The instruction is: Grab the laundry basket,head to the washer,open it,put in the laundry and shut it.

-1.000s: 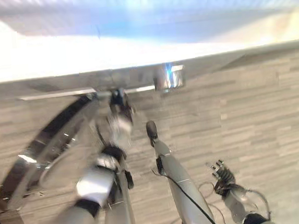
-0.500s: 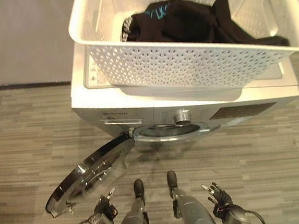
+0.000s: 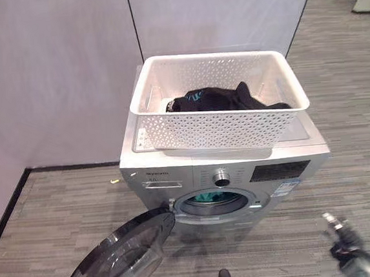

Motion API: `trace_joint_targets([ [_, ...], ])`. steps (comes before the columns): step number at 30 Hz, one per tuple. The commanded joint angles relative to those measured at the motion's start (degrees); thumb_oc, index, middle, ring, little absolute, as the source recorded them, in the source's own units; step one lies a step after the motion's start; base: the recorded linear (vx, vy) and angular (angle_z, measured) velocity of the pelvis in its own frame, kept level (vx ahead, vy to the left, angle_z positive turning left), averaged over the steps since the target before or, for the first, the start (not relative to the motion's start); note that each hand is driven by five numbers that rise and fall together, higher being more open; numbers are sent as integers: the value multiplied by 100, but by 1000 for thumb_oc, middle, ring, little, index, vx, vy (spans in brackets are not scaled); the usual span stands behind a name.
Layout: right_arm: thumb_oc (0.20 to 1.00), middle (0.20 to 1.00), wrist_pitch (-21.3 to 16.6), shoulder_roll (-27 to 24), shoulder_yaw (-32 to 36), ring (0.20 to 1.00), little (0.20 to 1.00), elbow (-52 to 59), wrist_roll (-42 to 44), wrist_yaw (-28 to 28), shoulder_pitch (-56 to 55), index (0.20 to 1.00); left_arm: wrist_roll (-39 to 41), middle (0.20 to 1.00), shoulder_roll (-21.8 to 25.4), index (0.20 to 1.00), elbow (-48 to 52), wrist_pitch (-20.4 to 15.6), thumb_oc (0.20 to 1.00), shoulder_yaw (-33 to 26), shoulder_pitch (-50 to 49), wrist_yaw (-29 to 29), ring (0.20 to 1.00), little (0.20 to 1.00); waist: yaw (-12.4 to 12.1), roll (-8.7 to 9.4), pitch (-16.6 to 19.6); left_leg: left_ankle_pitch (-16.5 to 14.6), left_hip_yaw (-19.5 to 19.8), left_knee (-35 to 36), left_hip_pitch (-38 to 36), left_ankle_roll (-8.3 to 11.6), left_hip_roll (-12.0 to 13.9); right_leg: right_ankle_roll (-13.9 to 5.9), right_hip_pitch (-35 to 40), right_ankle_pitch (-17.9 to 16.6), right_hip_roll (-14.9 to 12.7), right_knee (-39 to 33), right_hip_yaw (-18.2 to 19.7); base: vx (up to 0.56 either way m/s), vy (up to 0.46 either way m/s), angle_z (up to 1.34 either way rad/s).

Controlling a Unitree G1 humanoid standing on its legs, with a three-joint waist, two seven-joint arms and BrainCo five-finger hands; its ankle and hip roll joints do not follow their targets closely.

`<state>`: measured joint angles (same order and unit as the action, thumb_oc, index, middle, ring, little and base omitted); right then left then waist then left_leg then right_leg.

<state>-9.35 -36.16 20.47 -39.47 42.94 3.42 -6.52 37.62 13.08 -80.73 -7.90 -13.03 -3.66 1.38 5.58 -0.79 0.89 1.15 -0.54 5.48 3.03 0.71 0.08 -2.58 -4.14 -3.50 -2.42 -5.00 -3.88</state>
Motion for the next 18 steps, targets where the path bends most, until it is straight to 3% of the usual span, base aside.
trace_joint_targets([
  [1,1000,1000,-673,-1200,707,1000,1000,402,-1088,-579,204,1000,-248,1000,98,1000,-297,-47,1000,-95,193,119,1000,1000,-8,265,100,83,41,-48,147,460,429,-740,-4,-402,-781,0,-79,45,41,0],
  [4,1000,1000,-766,-1965,1022,1000,1000,968,-1664,-938,466,1000,-204,1000,63,1000,-259,-9,1000,-94,226,129,1000,1000,-53,322,179,99,83,-48,201,458,438,-746,-23,-406,-785,0,-116,31,23,4],
  [5,1000,1000,-765,-1964,1027,1000,1000,971,-1665,-938,461,1000,-204,1000,63,1000,-259,-9,1000,-92,227,129,1000,1000,-53,322,185,103,84,-48,209,458,437,-747,-30,-408,-786,0,-117,37,13,4],
  [6,1000,1000,-1004,-2296,1390,1000,1000,1205,-1587,-1137,572,1000,-143,1000,-11,1000,-196,-29,1000,-45,246,104,1000,1000,-91,385,218,90,132,-48,224,454,436,-746,-16,-398,-774,0,-135,26,13,4],
  [10,1000,1000,-1092,-3258,1385,1000,1000,1470,-1984,-1130,1003,1000,-182,1000,-64,1000,-47,-34,1000,212,244,81,1000,1000,-220,526,289,115,205,-48,297,468,445,-764,-20,-382,-779,0,-195,16,9,14],
  [11,1000,1000,-1095,-3264,1367,1000,1000,1461,-1983,-1129,1021,1000,-182,1000,-68,1000,-46,-34,1000,206,243,81,1000,1000,-215,523,290,114,205,-48,298,468,446,-764,-21,-382,-779,0,-195,0,0,0],
  [13,1000,1000,-915,-4416,481,1000,1000,1191,-2387,-849,1879,1000,-207,1000,14,1000,-73,-11,1000,513,226,104,1000,1000,-435,725,299,149,246,-48,351,483,465,-781,-47,-390,-778,0,-265,3,-7,-2],
  [15,1000,1000,-839,-4644,-130,1000,1000,1088,-2628,-760,2337,1000,-213,1000,26,1000,-81,1,1000,527,215,120,1000,1000,-461,751,295,154,229,-48,352,484,473,-779,-58,-404,-772,0,-244,-3,1,3],
  [17,1000,1000,-595,-5056,-1629,1000,1000,1143,-3462,-579,3354,1000,-251,1000,100,1000,-25,33,1000,657,222,170,1000,1000,-577,839,253,180,211,-48,372,485,485,-785,-72,-424,-772,0,-239,-14,4,0],
  [18,1000,1000,-374,-5382,-2764,1000,1000,1137,-4170,-139,3882,1000,-290,1000,205,1000,21,66,1000,788,250,230,1000,1000,-720,947,184,181,210,-48,367,490,493,-785,-58,-424,-772,0,-254,-27,4,-4],
])
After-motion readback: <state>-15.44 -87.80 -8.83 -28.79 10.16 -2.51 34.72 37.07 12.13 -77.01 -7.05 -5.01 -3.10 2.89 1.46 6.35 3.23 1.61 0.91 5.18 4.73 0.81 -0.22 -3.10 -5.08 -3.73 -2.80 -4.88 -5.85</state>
